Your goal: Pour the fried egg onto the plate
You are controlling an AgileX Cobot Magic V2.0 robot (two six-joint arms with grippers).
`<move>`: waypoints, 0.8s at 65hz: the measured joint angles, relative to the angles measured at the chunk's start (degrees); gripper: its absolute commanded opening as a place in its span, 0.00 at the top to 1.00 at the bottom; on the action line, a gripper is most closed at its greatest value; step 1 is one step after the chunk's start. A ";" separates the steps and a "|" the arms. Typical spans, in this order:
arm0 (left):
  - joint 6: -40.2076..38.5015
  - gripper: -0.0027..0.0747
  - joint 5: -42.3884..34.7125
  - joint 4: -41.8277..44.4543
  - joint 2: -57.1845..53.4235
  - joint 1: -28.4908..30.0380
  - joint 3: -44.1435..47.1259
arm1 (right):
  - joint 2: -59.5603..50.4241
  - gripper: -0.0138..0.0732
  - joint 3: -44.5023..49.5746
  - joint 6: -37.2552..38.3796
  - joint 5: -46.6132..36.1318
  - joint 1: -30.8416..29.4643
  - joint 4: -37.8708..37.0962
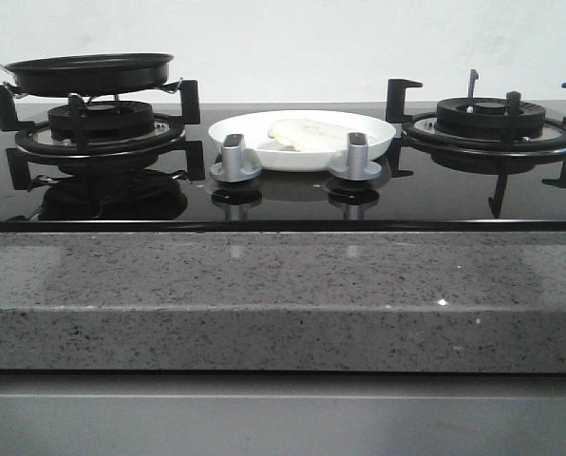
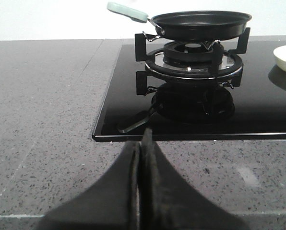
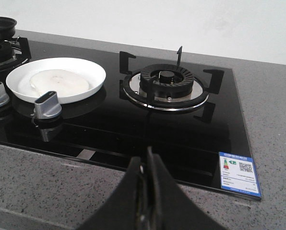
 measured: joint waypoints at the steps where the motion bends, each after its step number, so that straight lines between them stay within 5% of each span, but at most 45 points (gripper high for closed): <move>1: 0.00 0.99 0.00 0.00 0.00 0.00 0.00 | 0.00 0.92 0.00 0.00 0.00 0.00 0.00; 52: 0.00 0.99 -0.54 0.00 0.00 0.00 0.00 | 0.00 0.92 0.00 0.00 0.00 0.00 0.00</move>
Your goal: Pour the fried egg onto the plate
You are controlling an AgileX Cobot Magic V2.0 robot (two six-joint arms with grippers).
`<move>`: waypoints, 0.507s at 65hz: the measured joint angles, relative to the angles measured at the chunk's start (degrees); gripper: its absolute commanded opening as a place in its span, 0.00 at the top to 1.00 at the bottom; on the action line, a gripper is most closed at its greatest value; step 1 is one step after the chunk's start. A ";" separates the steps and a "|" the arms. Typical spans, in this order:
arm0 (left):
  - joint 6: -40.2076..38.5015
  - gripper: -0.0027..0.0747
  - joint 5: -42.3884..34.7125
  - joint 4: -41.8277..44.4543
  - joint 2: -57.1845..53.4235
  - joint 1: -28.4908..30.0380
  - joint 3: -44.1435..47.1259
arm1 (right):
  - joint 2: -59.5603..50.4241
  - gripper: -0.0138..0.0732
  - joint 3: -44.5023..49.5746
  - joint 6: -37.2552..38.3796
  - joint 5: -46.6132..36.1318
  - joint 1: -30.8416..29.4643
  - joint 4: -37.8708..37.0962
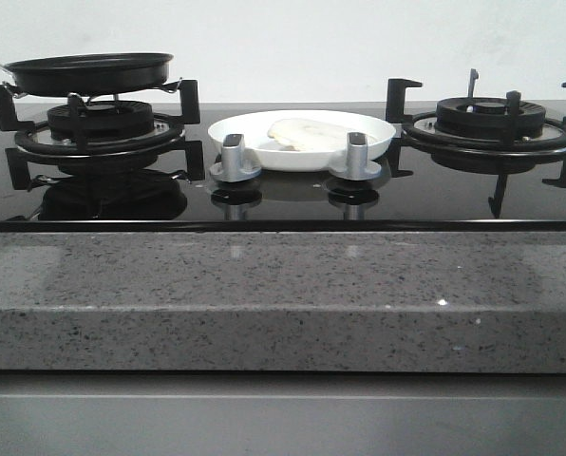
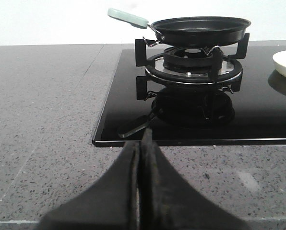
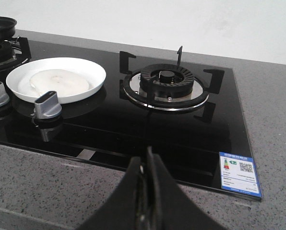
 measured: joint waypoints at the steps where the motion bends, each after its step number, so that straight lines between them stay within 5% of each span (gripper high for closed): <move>1: 0.00 0.99 0.00 0.00 0.00 0.00 0.00 | 0.00 0.92 0.00 0.00 0.00 0.00 0.00; 19: 0.00 0.99 0.00 0.00 0.00 0.00 0.00 | -1.20 0.92 3.05 0.00 -4.41 -1.08 0.00; 33: 0.00 0.99 0.00 0.00 0.00 0.00 0.00 | -4.47 0.92 15.78 0.00 -16.95 -9.52 0.00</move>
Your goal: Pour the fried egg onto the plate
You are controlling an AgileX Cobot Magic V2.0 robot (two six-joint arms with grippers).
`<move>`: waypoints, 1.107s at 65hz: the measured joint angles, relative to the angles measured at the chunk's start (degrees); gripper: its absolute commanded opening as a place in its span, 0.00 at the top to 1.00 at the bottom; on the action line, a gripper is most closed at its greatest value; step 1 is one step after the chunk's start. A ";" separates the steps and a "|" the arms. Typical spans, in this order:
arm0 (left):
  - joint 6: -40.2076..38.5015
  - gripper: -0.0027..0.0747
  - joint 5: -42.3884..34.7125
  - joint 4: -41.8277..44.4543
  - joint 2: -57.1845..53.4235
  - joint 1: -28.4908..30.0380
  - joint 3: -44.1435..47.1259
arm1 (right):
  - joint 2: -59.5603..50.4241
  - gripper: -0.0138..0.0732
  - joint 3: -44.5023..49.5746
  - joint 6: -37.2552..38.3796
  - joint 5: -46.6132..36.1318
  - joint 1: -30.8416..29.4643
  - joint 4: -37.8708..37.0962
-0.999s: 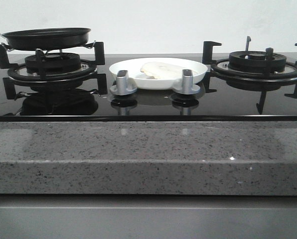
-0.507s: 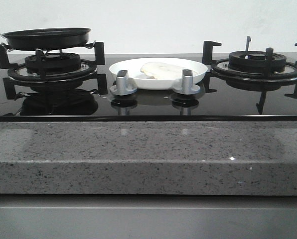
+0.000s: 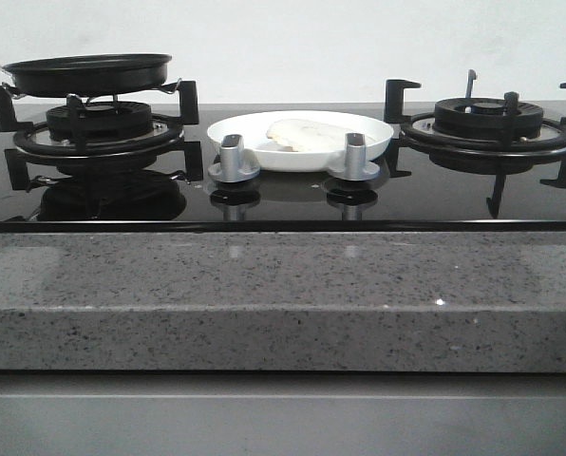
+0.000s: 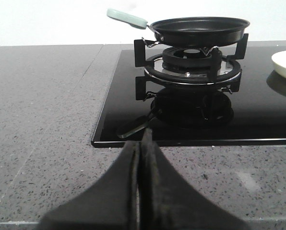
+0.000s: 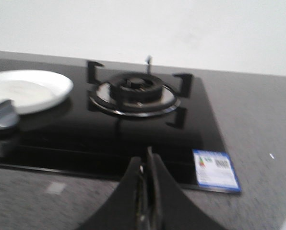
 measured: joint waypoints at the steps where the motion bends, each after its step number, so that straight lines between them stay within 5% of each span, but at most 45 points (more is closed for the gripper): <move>1: 0.00 0.99 0.00 0.00 0.00 0.00 0.00 | 0.00 0.92 0.80 0.00 -0.48 -0.48 0.02; 13: 0.00 0.99 0.00 0.00 0.00 0.00 0.00 | 0.00 0.92 7.38 0.00 -3.62 -2.98 0.02; 72: 0.00 0.99 0.00 0.00 0.00 0.00 0.00 | 0.00 0.92 7.39 0.00 -4.31 -2.98 0.12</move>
